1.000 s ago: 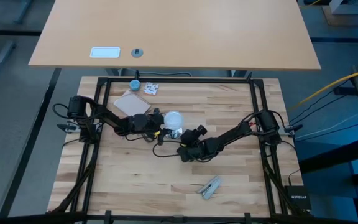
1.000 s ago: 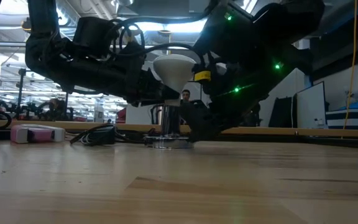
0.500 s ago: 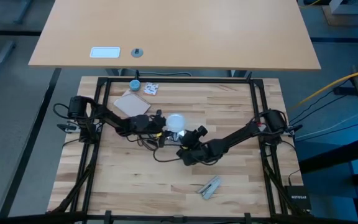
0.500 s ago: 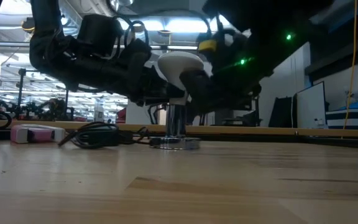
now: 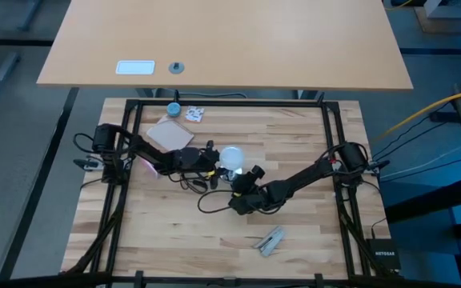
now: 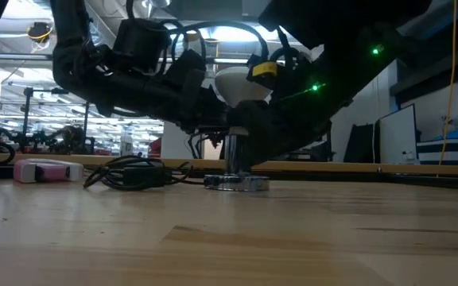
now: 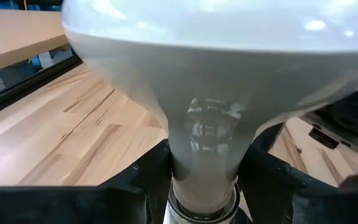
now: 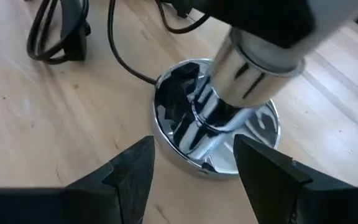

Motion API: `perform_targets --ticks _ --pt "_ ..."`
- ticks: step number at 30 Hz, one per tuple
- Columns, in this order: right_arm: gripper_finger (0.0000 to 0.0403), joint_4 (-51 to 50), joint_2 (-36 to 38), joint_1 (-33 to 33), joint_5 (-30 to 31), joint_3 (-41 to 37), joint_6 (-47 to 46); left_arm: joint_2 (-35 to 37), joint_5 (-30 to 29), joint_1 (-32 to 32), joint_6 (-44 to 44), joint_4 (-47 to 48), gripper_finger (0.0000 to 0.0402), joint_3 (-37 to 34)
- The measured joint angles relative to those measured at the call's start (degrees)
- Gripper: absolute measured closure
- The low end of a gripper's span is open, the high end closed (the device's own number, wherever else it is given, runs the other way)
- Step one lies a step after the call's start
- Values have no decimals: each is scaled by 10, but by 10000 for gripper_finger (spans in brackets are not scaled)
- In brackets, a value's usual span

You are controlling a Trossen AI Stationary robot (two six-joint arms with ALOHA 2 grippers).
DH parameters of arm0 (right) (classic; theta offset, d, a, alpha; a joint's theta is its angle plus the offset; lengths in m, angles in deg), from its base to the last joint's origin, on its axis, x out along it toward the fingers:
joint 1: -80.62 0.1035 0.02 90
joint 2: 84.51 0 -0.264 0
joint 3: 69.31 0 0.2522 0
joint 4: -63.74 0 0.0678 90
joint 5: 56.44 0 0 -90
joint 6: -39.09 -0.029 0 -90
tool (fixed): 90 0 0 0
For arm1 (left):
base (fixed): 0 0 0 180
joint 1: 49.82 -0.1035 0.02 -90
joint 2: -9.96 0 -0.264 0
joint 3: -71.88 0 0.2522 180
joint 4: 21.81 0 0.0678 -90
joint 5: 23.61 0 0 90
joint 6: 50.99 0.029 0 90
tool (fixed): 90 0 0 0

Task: Screw lightbulb
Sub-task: Insert the light bulb into the lamp

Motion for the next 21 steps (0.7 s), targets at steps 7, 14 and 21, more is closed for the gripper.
perform_targets --ticks 7,14,21 --pt "178 -17 -2 0 5 0 18 -18 -1 0 0 -2 245 16" --pt "178 -22 -23 -17 -7 0 17 -19 -2 0 0 2 245 16" --pt "178 -10 -38 -29 1 2 17 -19 -6 -1 1 3 245 15"
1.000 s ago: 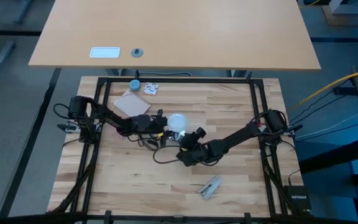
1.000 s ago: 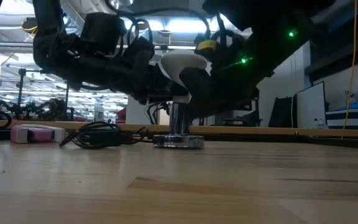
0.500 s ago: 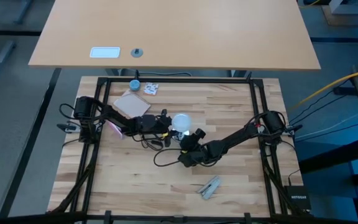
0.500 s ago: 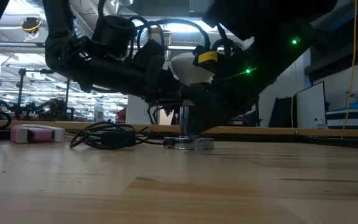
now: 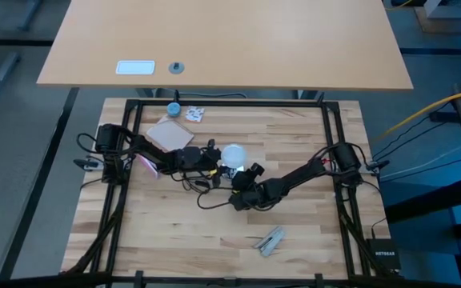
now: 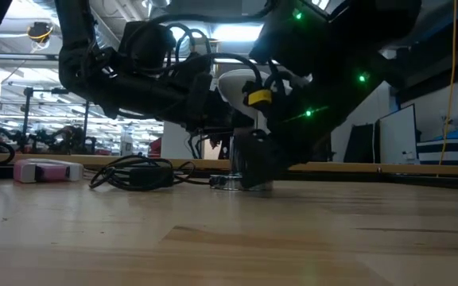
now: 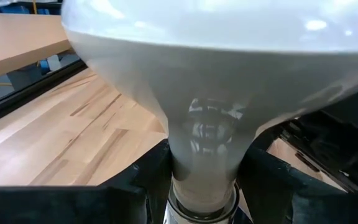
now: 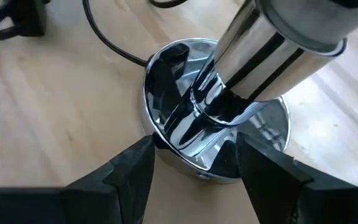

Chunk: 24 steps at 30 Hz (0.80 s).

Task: Screw lightbulb
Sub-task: Insert the light bulb into the lamp

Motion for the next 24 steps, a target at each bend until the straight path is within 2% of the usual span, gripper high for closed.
perform_targets --ticks 3,8,13,24 --pt "178 -4 -2 1 25 -1 -2 0 0 0 0 1 245 0" --pt "178 -60 1 -11 -4 3 -64 0 -2 0 1 11 245 1" --pt "178 -94 0 -10 33 -1 -96 0 -8 -1 2 14 245 1" --pt "178 -144 -1 -11 64 -2 -160 1 4 0 0 14 245 -1"
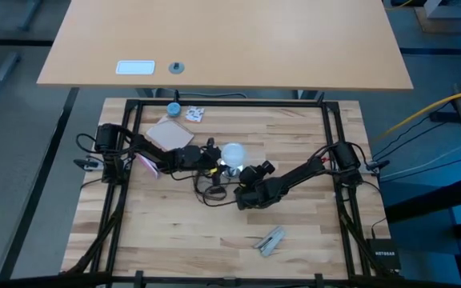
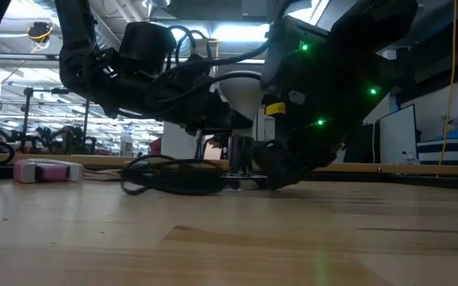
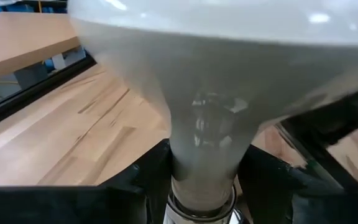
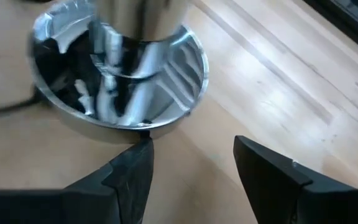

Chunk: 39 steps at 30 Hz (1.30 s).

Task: Screw lightbulb
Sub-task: Insert the light bulb into the lamp

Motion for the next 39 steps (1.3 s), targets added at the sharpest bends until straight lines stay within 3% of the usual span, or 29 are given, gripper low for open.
perform_targets --ticks 12,20,25,39 --pt "178 -11 35 7 4 -3 8 -1 7 1 -1 -1 245 0" --pt "178 77 72 41 -17 0 7 -1 9 2 -1 -1 245 0" --pt "178 137 49 35 -97 0 4 -1 6 2 -1 -1 245 0" --pt "178 128 7 21 -119 4 -98 -1 2 2 -4 -2 245 0"
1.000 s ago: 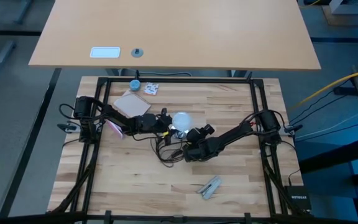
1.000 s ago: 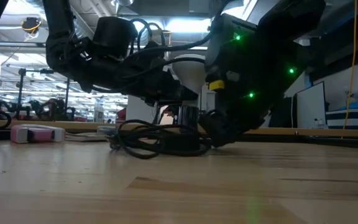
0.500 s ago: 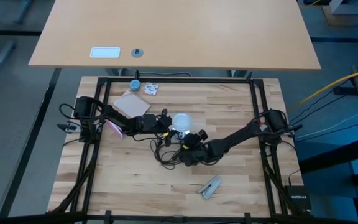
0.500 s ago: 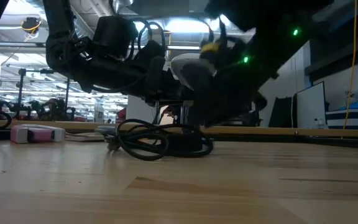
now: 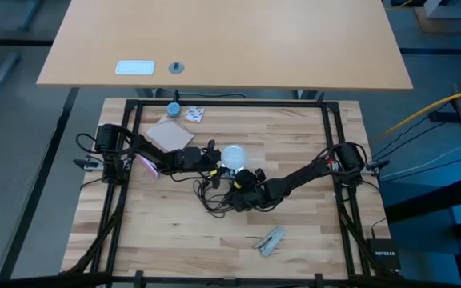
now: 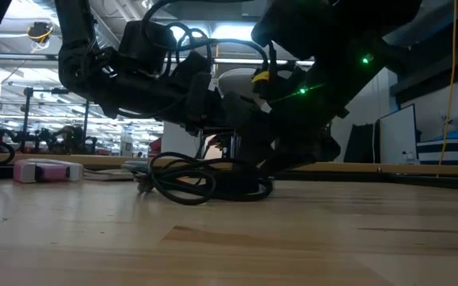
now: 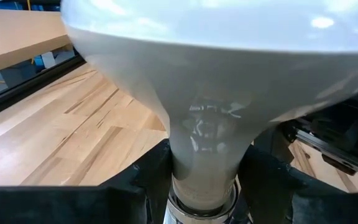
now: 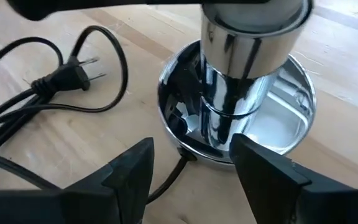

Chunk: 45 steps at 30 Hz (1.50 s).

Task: Screw lightbulb
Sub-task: Insert the light bulb into the lamp

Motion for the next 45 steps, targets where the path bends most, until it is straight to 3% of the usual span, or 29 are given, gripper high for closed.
perform_targets --ticks 5,11,30,39,45 --pt "178 -46 1 -4 -26 1 -15 0 -1 0 0 0 245 0" --pt "178 -110 -2 -8 -16 -1 -51 0 -2 0 0 0 245 0" --pt "178 -156 20 12 75 -8 -46 0 -2 0 4 -1 245 0" --pt "178 -123 83 65 74 -6 -39 0 -1 0 4 -6 245 0" --pt "178 -7 71 73 66 -5 13 -1 -1 0 4 -18 245 -1"
